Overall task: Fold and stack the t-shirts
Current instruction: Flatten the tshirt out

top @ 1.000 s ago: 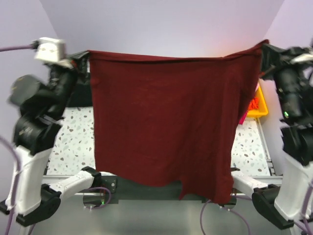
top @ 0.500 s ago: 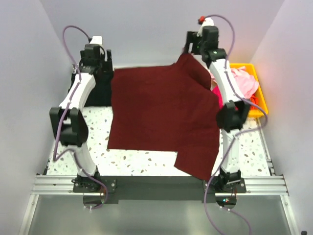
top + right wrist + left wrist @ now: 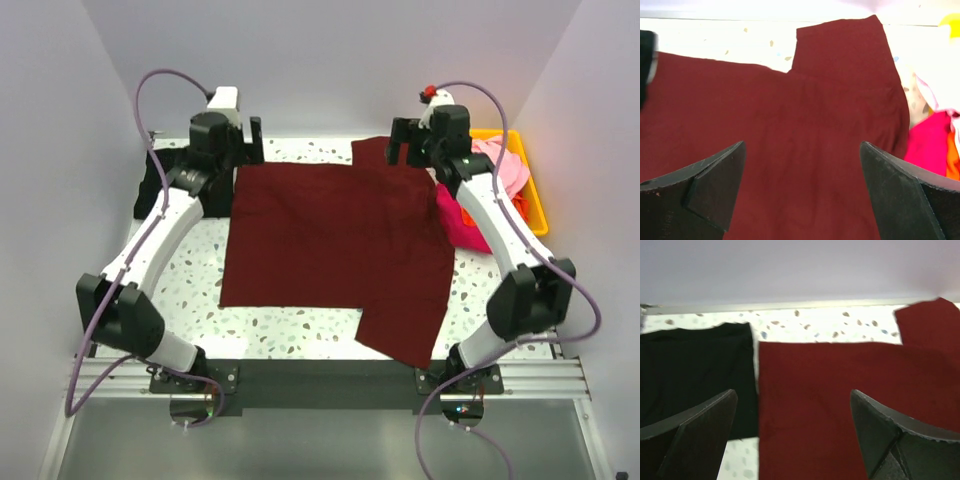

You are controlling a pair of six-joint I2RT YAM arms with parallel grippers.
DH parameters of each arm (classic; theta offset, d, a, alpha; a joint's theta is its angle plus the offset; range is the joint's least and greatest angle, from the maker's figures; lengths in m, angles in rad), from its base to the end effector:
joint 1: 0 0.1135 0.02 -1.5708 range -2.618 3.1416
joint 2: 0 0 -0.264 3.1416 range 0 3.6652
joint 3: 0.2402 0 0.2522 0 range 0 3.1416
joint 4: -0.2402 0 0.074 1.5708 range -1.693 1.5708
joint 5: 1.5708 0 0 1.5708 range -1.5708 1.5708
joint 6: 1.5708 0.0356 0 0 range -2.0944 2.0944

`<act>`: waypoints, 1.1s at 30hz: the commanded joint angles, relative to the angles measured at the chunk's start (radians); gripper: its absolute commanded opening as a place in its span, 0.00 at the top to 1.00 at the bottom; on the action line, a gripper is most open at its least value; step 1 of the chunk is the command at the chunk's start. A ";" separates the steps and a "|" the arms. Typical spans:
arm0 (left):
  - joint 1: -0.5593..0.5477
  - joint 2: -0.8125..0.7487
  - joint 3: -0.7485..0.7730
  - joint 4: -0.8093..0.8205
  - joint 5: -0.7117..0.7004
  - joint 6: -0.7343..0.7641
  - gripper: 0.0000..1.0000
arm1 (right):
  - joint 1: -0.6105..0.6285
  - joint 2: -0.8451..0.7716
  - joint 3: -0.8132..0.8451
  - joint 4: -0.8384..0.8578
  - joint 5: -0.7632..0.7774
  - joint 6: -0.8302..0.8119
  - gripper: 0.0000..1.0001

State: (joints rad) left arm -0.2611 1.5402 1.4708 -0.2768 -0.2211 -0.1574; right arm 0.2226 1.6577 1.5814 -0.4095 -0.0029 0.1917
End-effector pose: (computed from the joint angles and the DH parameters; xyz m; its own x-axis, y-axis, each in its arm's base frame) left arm 0.3525 -0.0861 0.3833 -0.3320 -0.0696 -0.9407 0.0005 0.9973 -0.0740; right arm 0.3790 0.0859 0.3665 -0.4896 0.0845 -0.8678 -0.1324 0.9765 0.1698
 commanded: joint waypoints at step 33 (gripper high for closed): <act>-0.056 -0.359 -0.822 -0.217 -0.213 -0.632 0.02 | 0.021 -0.326 -0.639 0.037 -0.124 0.156 0.05</act>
State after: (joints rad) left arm -0.3111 1.2415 0.6979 -0.4160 -0.3660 -0.6392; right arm 0.2375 1.4147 0.9630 -0.3599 -0.1211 0.3244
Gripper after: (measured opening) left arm 0.990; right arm 0.953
